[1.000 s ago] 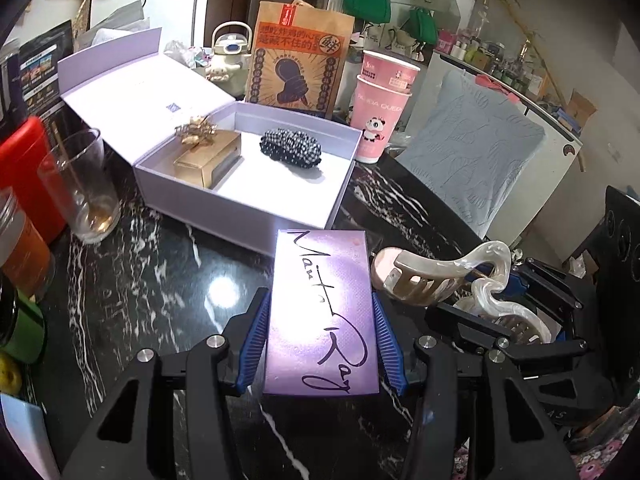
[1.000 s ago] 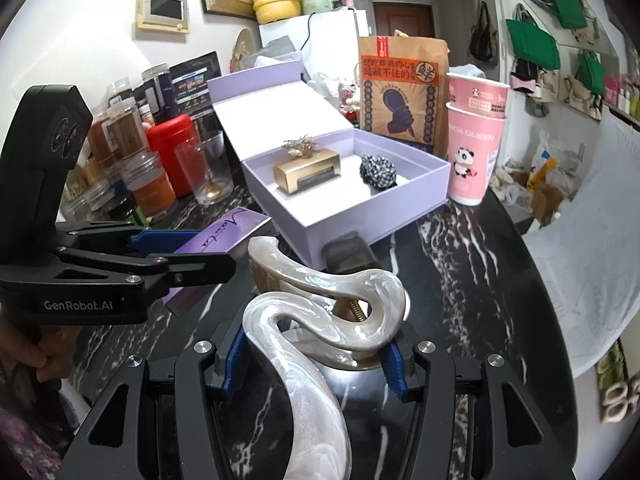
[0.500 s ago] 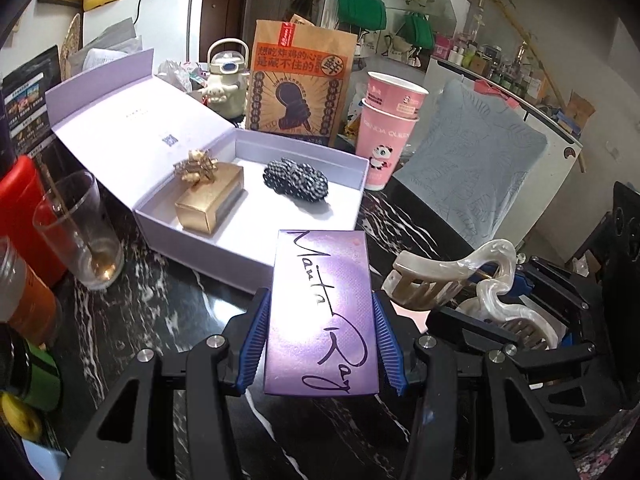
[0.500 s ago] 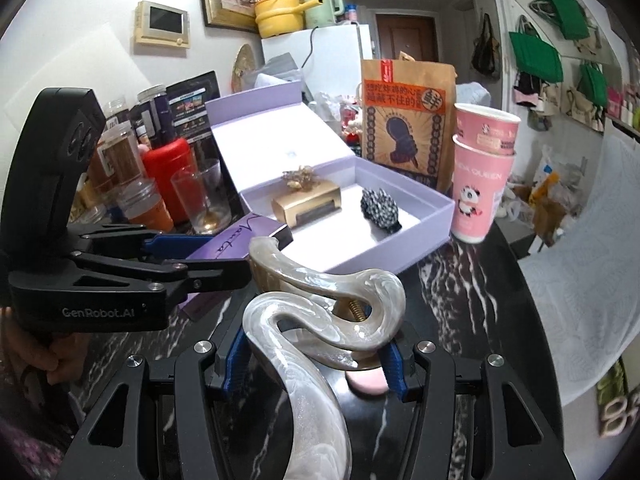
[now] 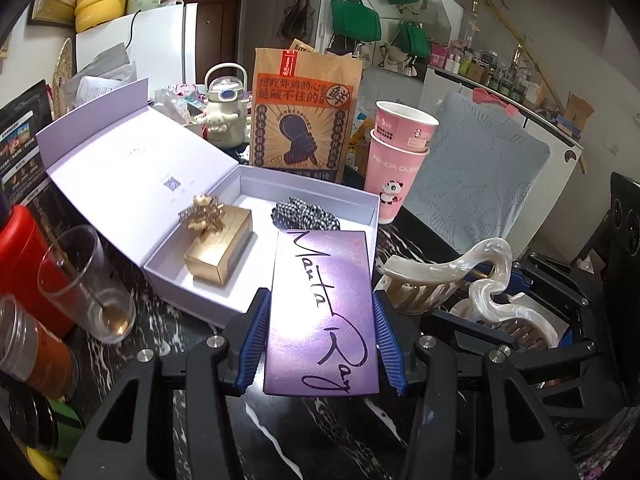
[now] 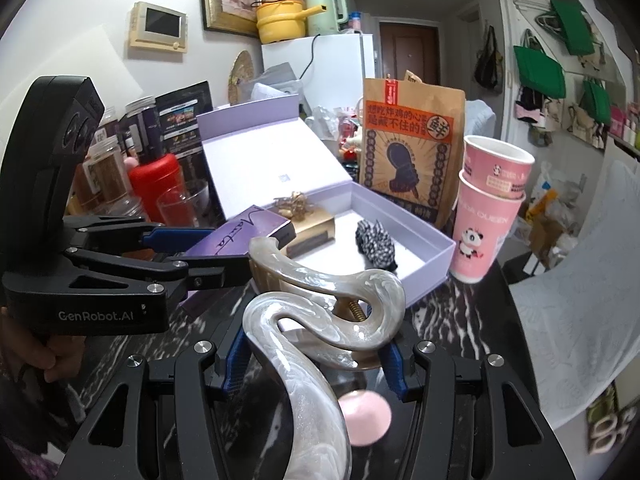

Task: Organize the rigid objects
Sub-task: 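Lift and carry the claw clip and purple palette into the lavender box with both tools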

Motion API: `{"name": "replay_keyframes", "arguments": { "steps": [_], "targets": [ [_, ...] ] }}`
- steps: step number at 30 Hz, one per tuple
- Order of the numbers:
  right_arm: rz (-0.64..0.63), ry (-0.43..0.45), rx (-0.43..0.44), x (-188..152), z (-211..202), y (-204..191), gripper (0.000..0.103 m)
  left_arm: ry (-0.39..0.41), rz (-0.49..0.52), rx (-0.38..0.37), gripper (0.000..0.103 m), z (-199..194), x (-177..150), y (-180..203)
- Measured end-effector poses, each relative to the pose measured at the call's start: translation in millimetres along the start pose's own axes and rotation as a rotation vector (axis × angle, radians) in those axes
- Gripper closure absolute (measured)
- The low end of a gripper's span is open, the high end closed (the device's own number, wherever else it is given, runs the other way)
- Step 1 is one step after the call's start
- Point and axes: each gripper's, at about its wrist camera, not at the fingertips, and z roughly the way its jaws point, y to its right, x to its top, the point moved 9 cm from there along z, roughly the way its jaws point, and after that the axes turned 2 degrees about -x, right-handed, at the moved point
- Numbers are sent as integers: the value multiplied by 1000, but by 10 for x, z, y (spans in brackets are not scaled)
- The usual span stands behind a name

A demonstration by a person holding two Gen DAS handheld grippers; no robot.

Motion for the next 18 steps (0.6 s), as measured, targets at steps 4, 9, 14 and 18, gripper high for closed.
{"name": "replay_keyframes", "arguments": {
  "steps": [4, 9, 14, 18],
  "targets": [
    [-9, 0, -8, 94, 86, 52, 49, 3, 6, -3, 53, 71, 100, -36],
    [-19, -8, -11, 182, 205, 115, 49, -2, 16, 2, 53, 188, 207, -94],
    [-24, -17, -11, 261, 352, 187, 49, -16, 28, 17, 53, 328, 294, -164],
    [-20, -23, -18, 342, 472, 270, 49, -15, 24, 32, 53, 424, 380, -216]
  ]
}}
